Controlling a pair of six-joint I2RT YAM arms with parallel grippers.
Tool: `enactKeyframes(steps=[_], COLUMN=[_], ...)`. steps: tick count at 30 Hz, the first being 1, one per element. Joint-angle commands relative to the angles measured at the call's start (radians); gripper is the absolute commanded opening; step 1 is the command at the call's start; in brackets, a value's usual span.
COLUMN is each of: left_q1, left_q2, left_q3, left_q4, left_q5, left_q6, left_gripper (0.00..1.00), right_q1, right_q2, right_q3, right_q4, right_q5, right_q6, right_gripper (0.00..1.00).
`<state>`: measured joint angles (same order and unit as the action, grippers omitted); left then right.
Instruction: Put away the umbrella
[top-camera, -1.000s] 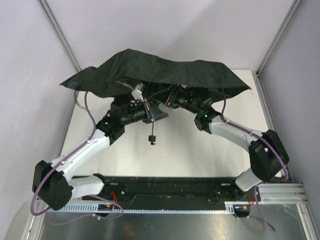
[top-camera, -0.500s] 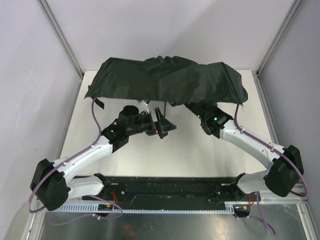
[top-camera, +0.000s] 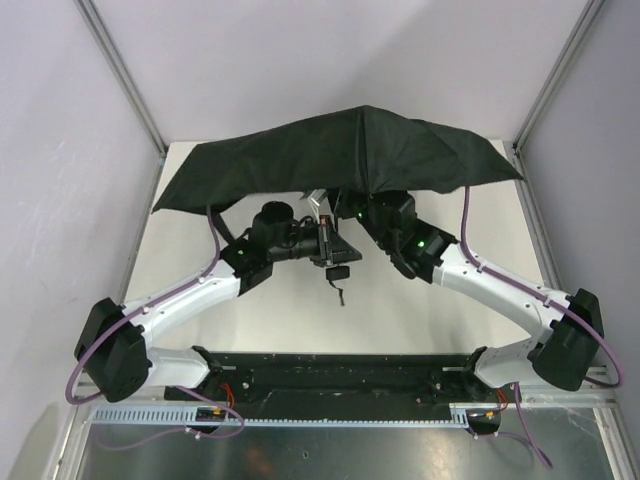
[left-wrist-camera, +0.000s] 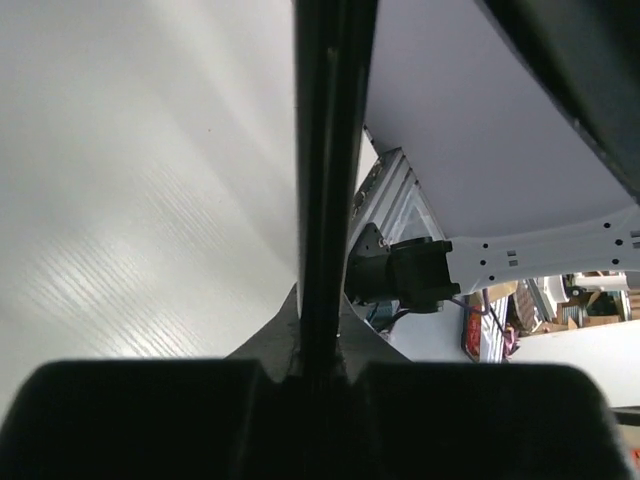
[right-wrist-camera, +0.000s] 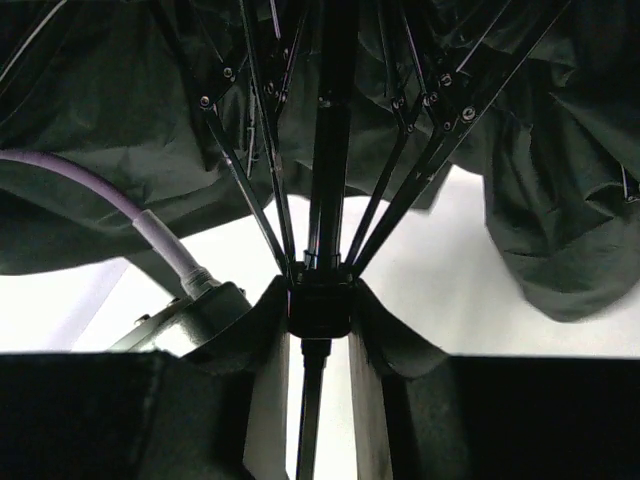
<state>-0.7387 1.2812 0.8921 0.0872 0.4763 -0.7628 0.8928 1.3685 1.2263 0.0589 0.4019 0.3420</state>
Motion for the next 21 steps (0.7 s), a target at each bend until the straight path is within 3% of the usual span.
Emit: enactKeyframes(steps=[1, 3, 8, 15, 21], left_q1=[0.065, 0.097, 0.158, 0.191, 0.190], left_q2=[-0.014, -0.026, -0.053, -0.043, -0.044], left_q3=[0.029, 0.028, 0.037, 0.035, 0.003], left_q4=[0.114, 0.165, 0.230, 0.291, 0.436], left_q5=[0.058, 0.093, 0.140, 0.187, 0.251], left_q6=[-0.033, -0.055, -0.070, -0.095, -0.159], left_gripper=[0.00, 0.00, 0.00, 0.00, 0.00], right_q1=[-0.062, -0.117, -0.177, -0.212, -0.236], right_q2=[-0.061, -0.079, -0.159, -0.277, -0.167], right_q3=[0.076, 0.075, 0.025, -0.190, -0.266], right_q4=[-0.005, -0.068, -0.148, 0.103, 0.479], right_q5=[-0.118, -0.217, -0.354, -0.451, -0.600], right_q6=[-0.030, 0.024, 0.106, 0.364, 0.674], right_gripper=[0.37, 0.54, 0.77, 0.89, 0.91])
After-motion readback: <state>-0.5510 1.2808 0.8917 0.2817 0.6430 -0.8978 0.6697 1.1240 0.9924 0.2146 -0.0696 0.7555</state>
